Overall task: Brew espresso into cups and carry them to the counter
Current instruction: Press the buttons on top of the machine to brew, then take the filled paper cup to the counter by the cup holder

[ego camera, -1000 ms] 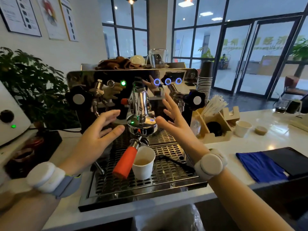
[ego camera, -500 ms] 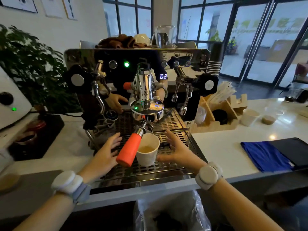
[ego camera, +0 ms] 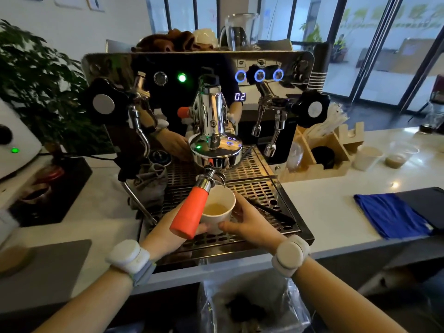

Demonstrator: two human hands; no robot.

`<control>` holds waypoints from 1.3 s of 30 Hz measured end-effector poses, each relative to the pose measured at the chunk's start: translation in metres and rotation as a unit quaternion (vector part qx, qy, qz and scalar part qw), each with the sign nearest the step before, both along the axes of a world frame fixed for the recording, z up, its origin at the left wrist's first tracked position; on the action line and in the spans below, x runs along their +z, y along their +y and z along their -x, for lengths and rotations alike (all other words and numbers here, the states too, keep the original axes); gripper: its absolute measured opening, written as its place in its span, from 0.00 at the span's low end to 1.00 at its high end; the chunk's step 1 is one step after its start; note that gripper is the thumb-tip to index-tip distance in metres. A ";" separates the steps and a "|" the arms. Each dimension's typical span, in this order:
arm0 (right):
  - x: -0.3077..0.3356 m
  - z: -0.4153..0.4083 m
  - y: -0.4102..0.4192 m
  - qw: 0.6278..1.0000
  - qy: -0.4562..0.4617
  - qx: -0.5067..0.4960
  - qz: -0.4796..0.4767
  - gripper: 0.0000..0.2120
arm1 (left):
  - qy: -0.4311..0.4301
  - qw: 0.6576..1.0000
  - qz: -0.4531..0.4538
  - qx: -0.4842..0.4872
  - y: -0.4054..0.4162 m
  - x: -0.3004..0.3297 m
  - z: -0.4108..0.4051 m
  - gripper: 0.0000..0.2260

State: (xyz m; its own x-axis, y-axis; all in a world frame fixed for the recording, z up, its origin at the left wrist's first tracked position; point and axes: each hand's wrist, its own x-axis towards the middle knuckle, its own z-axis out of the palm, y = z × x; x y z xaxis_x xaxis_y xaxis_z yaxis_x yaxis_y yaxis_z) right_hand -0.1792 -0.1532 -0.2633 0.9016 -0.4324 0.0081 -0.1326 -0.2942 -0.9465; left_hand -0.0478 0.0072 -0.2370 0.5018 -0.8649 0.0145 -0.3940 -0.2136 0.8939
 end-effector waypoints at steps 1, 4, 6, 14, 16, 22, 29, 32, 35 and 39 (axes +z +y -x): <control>0.000 0.001 0.001 1.000 0.000 -0.005 0.002 0.36 | -0.005 1.000 0.002 0.004 -0.001 0.001 0.000 0.27; 0.003 0.002 0.002 1.000 -0.008 -0.015 0.008 0.35 | -0.005 1.000 0.018 0.019 0.001 0.001 -0.002 0.24; 0.006 0.004 0.004 1.000 -0.015 -0.019 0.013 0.34 | -0.009 1.000 0.020 0.016 0.002 0.002 -0.003 0.24; 0.008 0.030 0.012 0.999 -0.026 -0.045 0.014 0.34 | 0.026 0.998 0.049 -0.006 0.000 -0.009 0.005 0.33; 0.010 0.042 0.012 0.998 -0.021 -0.053 0.025 0.32 | 0.001 0.998 0.052 -0.026 -0.005 -0.011 0.012 0.35; 0.012 0.084 0.007 0.994 -0.018 -0.110 0.022 0.31 | -0.072 0.995 0.046 -0.057 -0.026 -0.003 0.048 0.24; 0.017 0.158 -0.037 0.990 -0.028 -0.135 0.037 0.33 | -0.074 0.991 0.049 -0.099 -0.086 -0.002 0.113 0.27; 0.021 0.189 -0.065 0.987 -0.028 -0.152 0.043 0.34 | -0.064 0.989 0.062 -0.119 -0.117 0.000 0.143 0.24; 0.025 0.216 -0.098 0.985 -0.025 -0.165 0.054 0.35 | -0.042 0.987 0.073 -0.135 -0.150 0.008 0.172 0.24; 0.030 0.260 -0.147 0.981 -0.031 -0.187 0.048 0.36 | -0.036 0.984 0.097 -0.147 -0.205 0.014 0.214 0.24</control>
State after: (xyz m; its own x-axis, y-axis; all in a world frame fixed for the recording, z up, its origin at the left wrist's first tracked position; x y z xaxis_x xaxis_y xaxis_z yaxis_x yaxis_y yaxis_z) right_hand -0.4394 -0.3002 -0.2332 0.6760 -0.7279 0.1152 -0.1918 -0.3247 -0.9262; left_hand -0.2622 -0.1977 -0.2234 0.2224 -0.9497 0.2204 -0.4772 0.0911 0.8740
